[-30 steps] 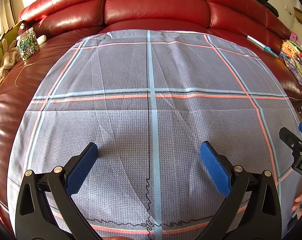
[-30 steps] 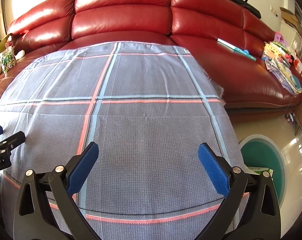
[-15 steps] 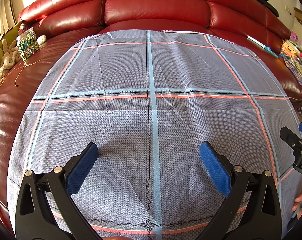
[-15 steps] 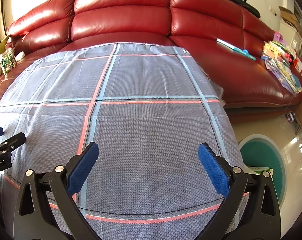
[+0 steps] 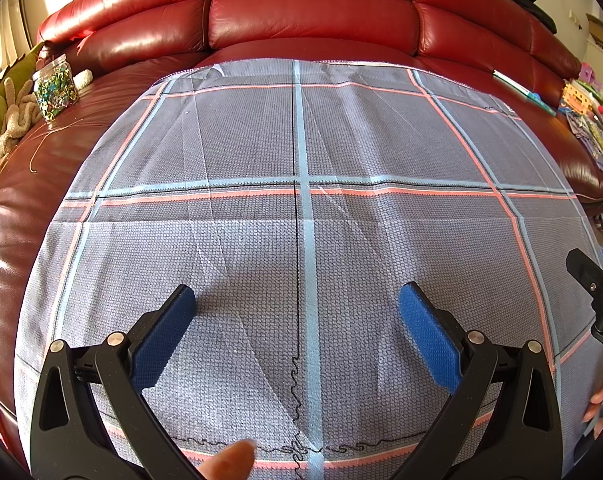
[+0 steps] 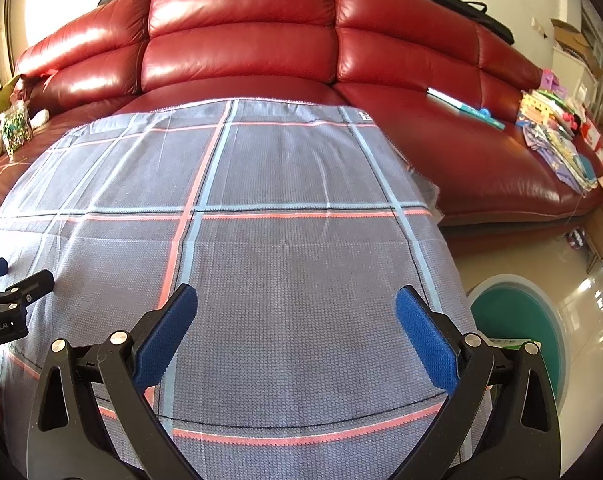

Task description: Collect trash

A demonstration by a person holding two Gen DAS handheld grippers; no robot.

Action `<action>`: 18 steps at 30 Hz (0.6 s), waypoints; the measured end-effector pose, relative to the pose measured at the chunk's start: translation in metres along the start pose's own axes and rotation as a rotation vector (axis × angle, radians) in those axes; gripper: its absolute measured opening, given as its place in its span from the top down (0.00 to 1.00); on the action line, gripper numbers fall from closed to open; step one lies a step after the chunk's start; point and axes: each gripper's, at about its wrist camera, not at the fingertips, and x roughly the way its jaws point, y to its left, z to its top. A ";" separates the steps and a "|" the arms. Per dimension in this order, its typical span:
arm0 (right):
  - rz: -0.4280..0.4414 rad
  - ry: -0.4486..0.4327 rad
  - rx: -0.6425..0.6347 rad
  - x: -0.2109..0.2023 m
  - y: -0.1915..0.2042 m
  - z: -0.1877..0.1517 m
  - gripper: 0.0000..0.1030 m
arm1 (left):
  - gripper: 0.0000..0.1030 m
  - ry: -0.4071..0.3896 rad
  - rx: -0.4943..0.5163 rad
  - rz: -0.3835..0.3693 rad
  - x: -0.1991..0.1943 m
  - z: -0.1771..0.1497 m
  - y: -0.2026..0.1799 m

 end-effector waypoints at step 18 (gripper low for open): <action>0.019 0.001 0.032 -0.002 -0.007 -0.002 0.03 | 0.06 0.006 -0.012 0.022 -0.003 -0.002 0.004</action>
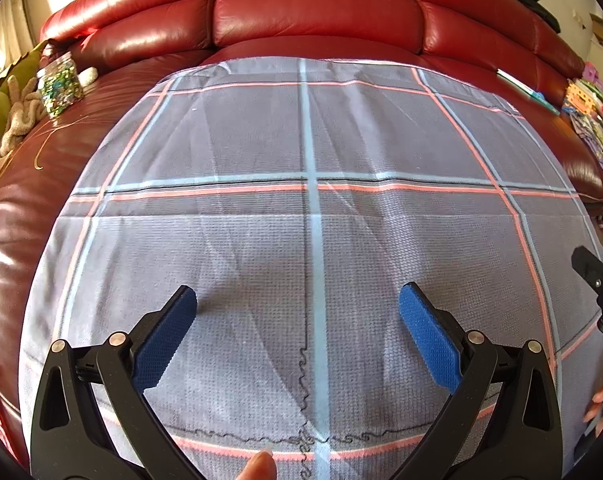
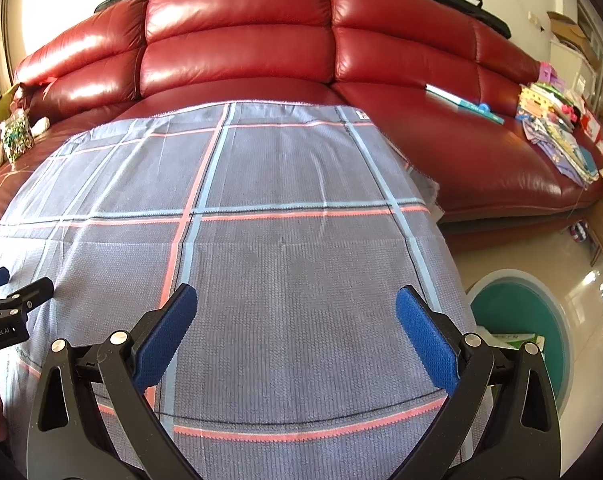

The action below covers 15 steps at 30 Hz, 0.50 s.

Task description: Collect trash

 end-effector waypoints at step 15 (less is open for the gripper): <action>0.035 -0.016 0.008 -0.042 -0.008 0.000 0.03 | 0.06 -0.057 -0.010 -0.008 -0.056 -0.006 -0.018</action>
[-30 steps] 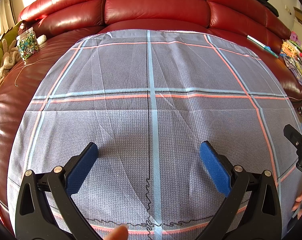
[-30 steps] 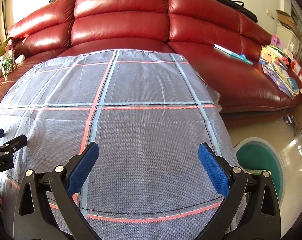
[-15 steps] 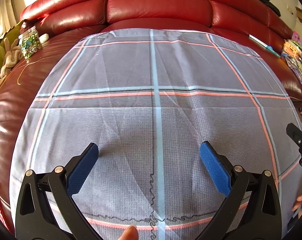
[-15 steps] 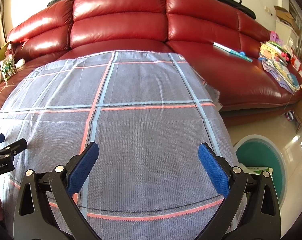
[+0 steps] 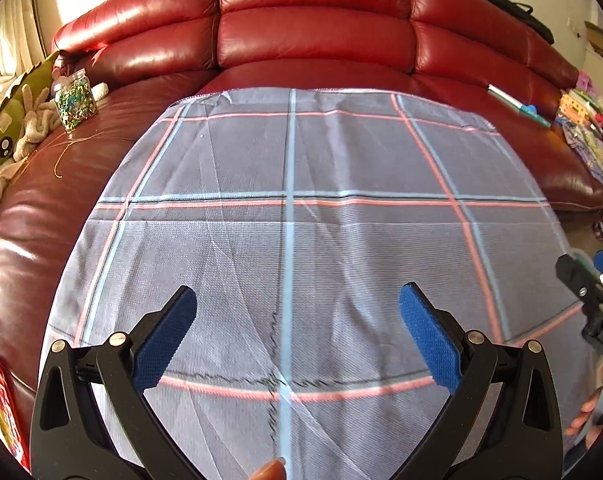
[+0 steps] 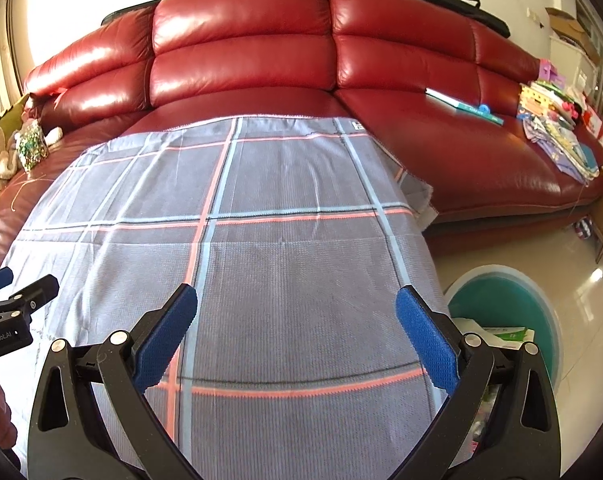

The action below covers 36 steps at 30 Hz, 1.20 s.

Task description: Collect trash

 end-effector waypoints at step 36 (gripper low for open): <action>-0.016 0.053 -0.020 -0.011 0.001 -0.005 0.03 | 0.06 0.032 0.000 0.008 -0.019 -0.012 -0.017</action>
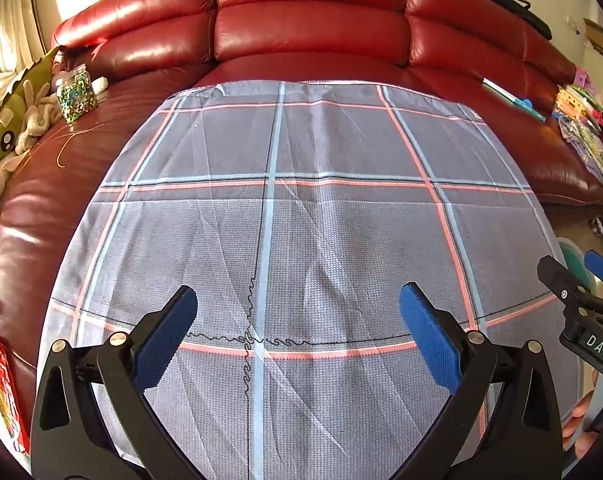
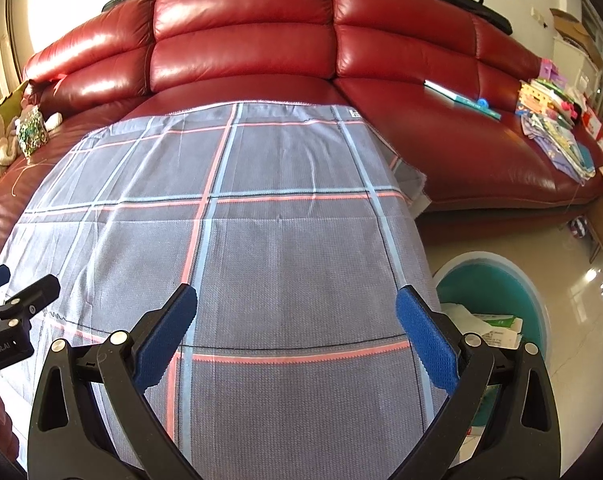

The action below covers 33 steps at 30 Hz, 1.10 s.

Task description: Collect trash

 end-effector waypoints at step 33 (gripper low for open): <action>-0.007 0.012 -0.009 0.005 0.000 -0.003 0.03 | 0.06 0.018 0.002 0.033 0.006 -0.002 0.000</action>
